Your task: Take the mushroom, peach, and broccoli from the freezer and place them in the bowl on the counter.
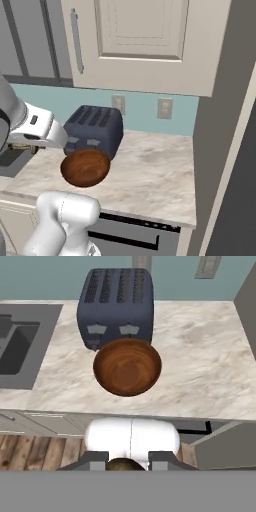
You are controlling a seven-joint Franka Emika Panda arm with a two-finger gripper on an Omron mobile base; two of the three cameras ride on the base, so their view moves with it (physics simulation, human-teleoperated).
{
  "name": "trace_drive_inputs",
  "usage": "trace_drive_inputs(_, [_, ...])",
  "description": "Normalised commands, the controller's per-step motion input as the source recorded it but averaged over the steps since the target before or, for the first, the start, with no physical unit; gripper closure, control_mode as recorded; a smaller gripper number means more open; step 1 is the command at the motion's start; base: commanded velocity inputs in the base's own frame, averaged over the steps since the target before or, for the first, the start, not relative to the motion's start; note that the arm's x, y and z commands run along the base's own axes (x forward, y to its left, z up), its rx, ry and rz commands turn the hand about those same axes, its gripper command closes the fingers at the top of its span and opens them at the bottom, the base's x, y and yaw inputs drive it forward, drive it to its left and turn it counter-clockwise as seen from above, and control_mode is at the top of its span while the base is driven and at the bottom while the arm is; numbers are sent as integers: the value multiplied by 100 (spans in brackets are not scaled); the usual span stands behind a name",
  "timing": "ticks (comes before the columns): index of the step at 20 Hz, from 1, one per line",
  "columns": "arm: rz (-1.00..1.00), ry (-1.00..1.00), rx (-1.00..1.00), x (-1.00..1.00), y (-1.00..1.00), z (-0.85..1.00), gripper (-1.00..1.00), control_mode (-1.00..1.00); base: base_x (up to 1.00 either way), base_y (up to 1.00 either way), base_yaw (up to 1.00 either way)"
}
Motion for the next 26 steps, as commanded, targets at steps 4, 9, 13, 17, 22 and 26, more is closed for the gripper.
trace_drive_inputs(4, [0, 0, 0, 0, 0, 0, 100, 100, 44, 7, -5])
trace_drive_inputs(9, [-2, 3, 0, 19, 10, -36, 100, -100, 16, 4, -2])
trace_drive_inputs(13, [-4, 1, 0, 34, 12, -89, 100, -100, 0, 0, 0])
trace_drive_inputs(17, [-2, 2, 0, 38, 0, -87, 100, -100, 0, 0, 0])
trace_drive_inputs(22, [0, 7, 0, 43, 0, -57, 100, -100, 0, 0, 0])
trace_drive_inputs(26, [0, 5, 0, 57, 0, -22, 100, -100, 0, 0, 0])
